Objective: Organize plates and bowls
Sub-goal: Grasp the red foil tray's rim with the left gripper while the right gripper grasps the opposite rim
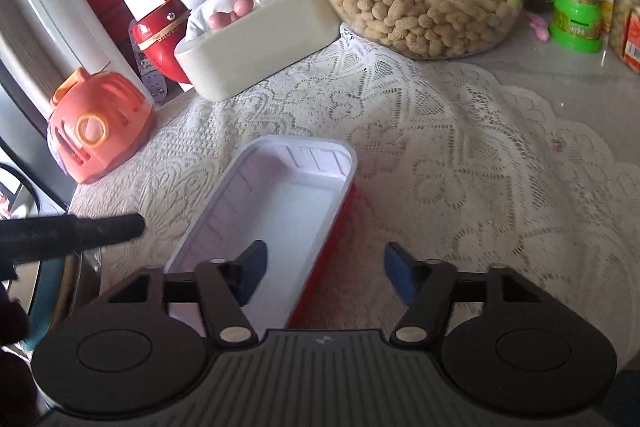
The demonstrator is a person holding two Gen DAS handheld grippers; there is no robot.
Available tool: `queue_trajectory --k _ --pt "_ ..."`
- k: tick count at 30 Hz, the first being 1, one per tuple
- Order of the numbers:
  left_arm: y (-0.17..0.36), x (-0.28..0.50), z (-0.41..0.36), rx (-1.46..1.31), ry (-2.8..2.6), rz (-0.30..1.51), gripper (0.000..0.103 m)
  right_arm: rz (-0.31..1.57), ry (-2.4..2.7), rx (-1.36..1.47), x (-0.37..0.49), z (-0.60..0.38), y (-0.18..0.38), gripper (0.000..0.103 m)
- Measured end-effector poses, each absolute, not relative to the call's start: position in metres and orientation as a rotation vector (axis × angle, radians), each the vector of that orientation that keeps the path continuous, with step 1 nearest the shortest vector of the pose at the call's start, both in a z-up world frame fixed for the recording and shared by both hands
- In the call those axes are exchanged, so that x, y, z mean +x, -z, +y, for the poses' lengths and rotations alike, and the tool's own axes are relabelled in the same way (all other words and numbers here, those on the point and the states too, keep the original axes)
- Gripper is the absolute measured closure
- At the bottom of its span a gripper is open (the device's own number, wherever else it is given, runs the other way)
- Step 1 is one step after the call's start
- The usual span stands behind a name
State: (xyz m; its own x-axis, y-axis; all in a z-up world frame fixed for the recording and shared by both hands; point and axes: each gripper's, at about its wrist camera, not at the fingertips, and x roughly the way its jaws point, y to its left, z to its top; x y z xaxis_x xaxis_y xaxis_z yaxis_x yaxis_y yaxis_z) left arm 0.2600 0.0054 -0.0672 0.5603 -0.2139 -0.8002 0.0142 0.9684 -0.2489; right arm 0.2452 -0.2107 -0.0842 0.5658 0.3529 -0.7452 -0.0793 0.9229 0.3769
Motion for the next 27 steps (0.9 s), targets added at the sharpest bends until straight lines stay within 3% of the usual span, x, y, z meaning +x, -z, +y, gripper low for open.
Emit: queue_trajectory --k 1,4,19,27 --pt "0.074 0.263 0.003 -0.215 0.132 0.985 0.086 0.962 -0.271 0.337 0.252 -0.208 0.087 0.064" --pt "0.087 0.266 0.002 -0.221 0.122 1.019 0.084 1.013 -0.312 0.405 0.266 -0.206 0.095 0.070" --pt "0.078 0.183 0.024 -0.356 0.235 1.141 0.080 1.021 -0.442 0.300 0.209 -0.192 0.082 0.066" --pt "0.088 0.196 0.013 -0.295 0.226 1.131 0.080 1.109 -0.387 0.344 0.198 -0.192 0.100 0.062"
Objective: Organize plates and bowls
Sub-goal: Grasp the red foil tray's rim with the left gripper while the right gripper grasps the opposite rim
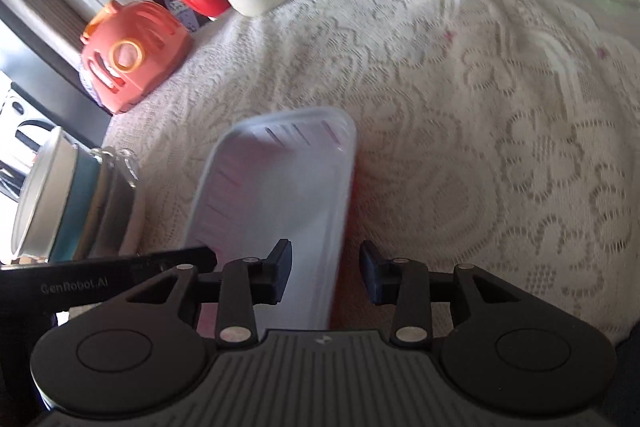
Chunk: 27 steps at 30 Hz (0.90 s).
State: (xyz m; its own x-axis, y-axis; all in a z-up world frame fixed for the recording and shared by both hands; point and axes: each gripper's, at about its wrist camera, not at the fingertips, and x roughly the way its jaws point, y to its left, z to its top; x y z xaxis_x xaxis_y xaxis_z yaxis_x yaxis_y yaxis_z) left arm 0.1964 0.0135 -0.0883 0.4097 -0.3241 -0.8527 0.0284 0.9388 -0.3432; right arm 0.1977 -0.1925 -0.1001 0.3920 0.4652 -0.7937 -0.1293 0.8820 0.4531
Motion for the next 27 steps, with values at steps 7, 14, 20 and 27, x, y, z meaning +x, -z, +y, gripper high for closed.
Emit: queue_trajectory --k 7,14,20,27 --pt "0.098 0.196 0.007 -0.245 0.241 1.143 0.082 1.219 -0.453 0.446 0.220 -0.188 0.100 0.019" --pt "0.100 0.197 0.008 -0.264 0.268 1.112 0.082 1.260 -0.458 0.521 0.229 -0.182 0.104 0.000" --pt "0.100 0.194 0.007 -0.258 0.272 1.087 0.082 1.268 -0.503 0.635 0.235 -0.199 0.111 0.000" --pt "0.099 0.194 0.012 -0.298 0.270 1.129 0.082 1.111 -0.361 0.470 0.218 -0.209 0.101 0.053"
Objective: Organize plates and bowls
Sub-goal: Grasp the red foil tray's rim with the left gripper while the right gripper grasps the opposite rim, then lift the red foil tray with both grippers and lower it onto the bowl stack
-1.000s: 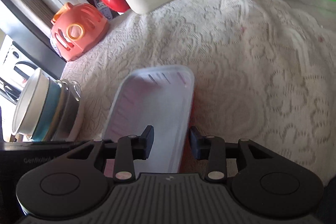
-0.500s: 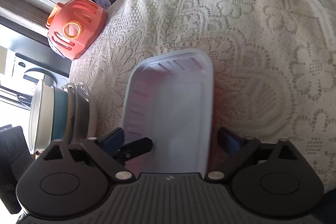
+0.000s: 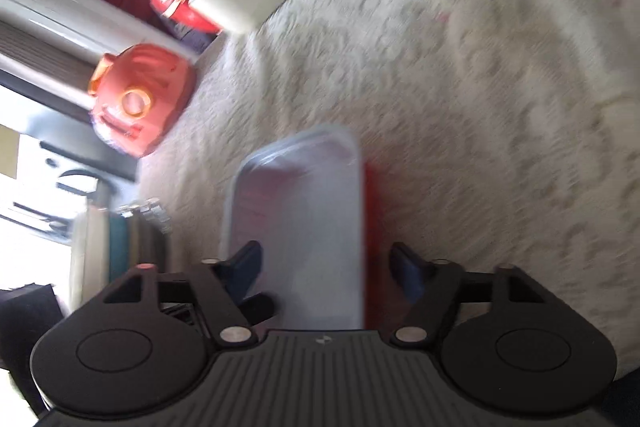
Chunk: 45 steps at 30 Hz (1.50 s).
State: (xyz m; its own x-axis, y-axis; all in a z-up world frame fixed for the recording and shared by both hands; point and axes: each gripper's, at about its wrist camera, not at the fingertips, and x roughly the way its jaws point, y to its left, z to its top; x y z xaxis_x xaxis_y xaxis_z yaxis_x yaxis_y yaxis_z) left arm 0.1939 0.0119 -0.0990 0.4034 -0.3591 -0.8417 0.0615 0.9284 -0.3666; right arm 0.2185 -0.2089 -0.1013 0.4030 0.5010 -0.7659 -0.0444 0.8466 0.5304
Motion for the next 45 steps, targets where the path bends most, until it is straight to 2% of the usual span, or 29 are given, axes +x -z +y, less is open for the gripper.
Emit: queue_trajectory --k 1,2,4,5,13,27,31,39,42,45 --pt "0.099 0.194 0.013 -0.303 0.273 1.141 0.082 1.095 -0.347 0.402 0.215 -0.203 0.100 0.061" --pt "0.098 0.193 0.013 -0.312 0.278 1.157 0.083 1.078 -0.344 0.333 0.211 -0.195 0.098 0.063" --pt "0.097 0.192 0.015 -0.334 0.288 1.184 0.082 1.051 -0.362 0.233 0.205 -0.187 0.094 0.074" --pt "0.096 0.190 0.016 -0.337 0.288 1.193 0.082 1.043 -0.374 0.213 0.203 -0.185 0.092 0.075" --pt "0.083 0.172 0.016 -0.247 0.314 1.219 0.081 1.109 -0.466 0.220 0.192 -0.186 0.094 0.075" --pt "0.089 0.186 0.016 -0.340 0.246 1.140 0.080 1.077 -0.405 0.247 0.190 -0.184 0.090 0.074" --pt "0.051 0.180 0.035 -0.393 0.271 1.009 0.080 0.964 -0.404 0.198 0.183 -0.178 0.052 0.074" --pt "-0.077 0.138 0.123 -0.400 0.150 0.753 0.076 0.708 -0.621 0.166 0.192 -0.110 -0.072 0.074" --pt "-0.087 0.125 0.162 -0.448 0.081 0.730 0.075 0.700 -0.730 0.133 0.197 -0.068 -0.094 0.073" --pt "-0.065 0.123 0.202 -0.546 0.013 0.722 0.076 0.744 -0.789 0.080 0.208 -0.019 -0.091 0.073"
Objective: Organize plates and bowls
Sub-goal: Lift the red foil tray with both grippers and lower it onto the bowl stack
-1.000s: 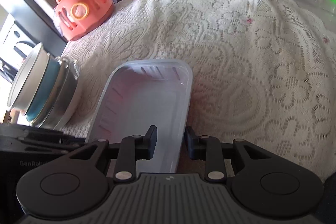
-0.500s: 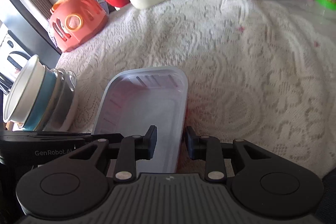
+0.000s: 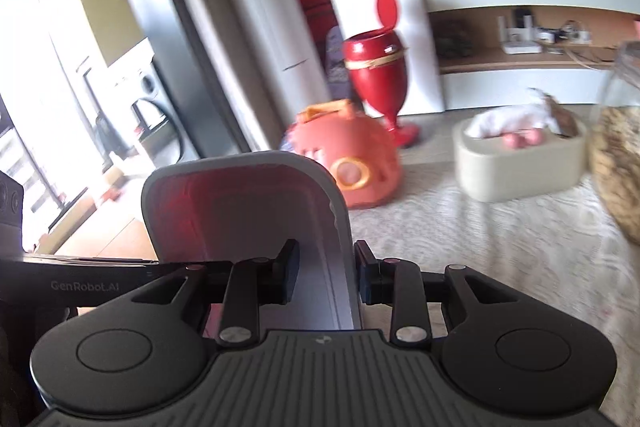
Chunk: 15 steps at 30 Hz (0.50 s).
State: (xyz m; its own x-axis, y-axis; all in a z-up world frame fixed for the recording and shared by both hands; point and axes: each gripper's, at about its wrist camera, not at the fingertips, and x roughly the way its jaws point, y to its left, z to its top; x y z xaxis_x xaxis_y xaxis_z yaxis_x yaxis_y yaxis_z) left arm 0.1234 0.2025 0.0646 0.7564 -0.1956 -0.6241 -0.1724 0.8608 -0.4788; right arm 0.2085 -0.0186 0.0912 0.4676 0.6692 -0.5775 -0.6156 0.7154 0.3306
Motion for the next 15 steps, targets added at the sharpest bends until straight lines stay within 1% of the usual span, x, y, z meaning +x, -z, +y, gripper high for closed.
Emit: queue_trajectory --k 3,6,10,14,15 --pt "-0.027 0.131 0.234 -0.651 -0.061 0.719 0.076 0.806 -0.790 0.010 0.223 0.029 -0.070 0.074" --pt "-0.007 0.130 0.252 -0.698 -0.110 0.703 0.075 0.814 -0.713 -0.089 0.229 0.056 -0.050 0.074" --pt "-0.007 0.123 0.261 -0.721 -0.082 0.683 0.075 0.827 -0.722 -0.129 0.219 0.063 -0.041 0.074" --pt "-0.011 0.114 0.257 -0.716 -0.048 0.676 0.074 0.861 -0.734 -0.083 0.214 0.053 -0.037 0.074" --pt "-0.013 0.114 0.256 -0.715 -0.048 0.677 0.073 0.877 -0.742 -0.064 0.213 0.051 -0.037 0.071"
